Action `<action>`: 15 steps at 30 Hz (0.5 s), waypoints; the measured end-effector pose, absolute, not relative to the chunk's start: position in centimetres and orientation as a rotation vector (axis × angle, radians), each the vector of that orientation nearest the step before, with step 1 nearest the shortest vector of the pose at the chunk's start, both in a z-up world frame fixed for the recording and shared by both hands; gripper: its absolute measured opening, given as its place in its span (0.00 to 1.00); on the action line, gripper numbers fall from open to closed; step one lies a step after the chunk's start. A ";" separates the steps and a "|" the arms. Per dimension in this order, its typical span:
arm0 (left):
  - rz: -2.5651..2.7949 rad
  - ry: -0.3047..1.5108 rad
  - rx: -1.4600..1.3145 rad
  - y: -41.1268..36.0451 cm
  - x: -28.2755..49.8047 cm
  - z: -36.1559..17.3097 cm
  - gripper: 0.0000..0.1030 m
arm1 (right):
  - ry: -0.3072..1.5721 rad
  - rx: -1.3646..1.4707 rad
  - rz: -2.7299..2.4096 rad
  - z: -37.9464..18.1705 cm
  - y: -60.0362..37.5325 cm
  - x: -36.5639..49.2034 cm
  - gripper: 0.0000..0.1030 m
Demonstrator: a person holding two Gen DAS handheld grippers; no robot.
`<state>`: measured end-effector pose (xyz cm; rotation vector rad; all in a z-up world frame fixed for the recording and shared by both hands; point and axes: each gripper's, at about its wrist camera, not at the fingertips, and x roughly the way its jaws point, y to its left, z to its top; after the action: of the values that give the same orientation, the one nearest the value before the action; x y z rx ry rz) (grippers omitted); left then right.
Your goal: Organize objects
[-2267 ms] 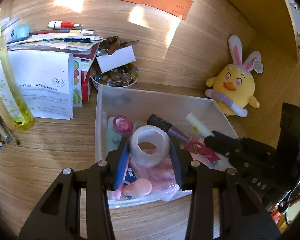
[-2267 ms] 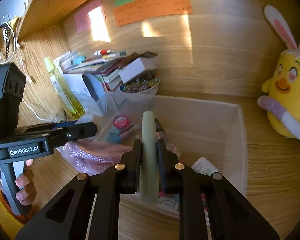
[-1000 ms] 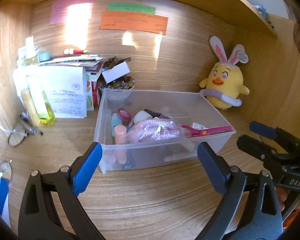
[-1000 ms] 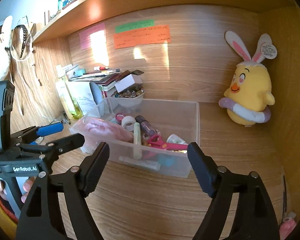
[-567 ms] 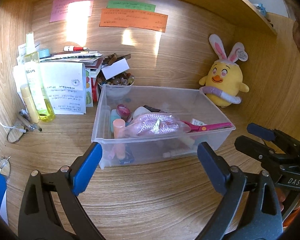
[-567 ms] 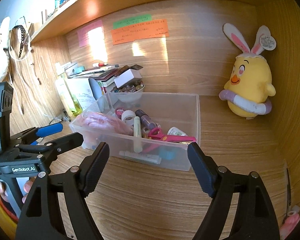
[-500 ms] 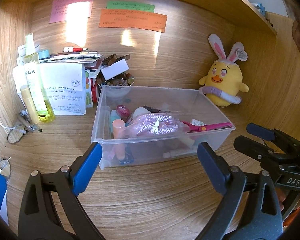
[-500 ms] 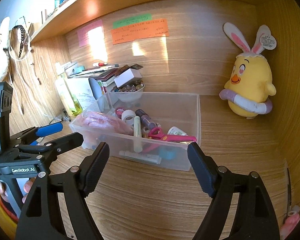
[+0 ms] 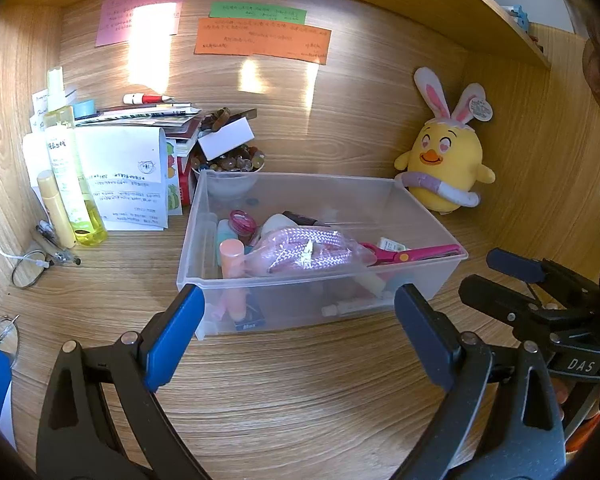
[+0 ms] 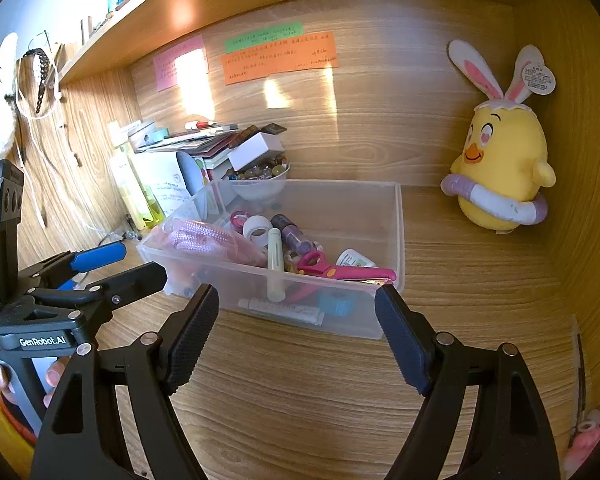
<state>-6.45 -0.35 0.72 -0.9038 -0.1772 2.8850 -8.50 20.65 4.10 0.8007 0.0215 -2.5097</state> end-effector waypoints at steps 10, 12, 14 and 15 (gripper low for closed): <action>2.885 -0.177 -0.905 -0.4 -6.4 0.8 0.94 | 0.020 0.801 -2.511 4.1 20.6 -8.5 0.76; 2.888 -0.177 -0.905 -0.3 -6.4 0.8 0.94 | 0.021 0.800 -2.512 4.1 20.6 -8.5 0.76; 2.889 -0.179 -0.904 -0.3 -6.4 0.8 0.94 | 0.020 0.801 -2.510 4.1 20.7 -8.5 0.76; 2.888 -0.180 -0.905 -0.3 -6.4 0.8 0.94 | 0.020 0.800 -2.509 4.1 20.7 -8.5 0.76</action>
<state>-6.41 -0.33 0.77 -0.9046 -0.1797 2.8878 -8.53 20.67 4.08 0.8003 0.0202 -2.5091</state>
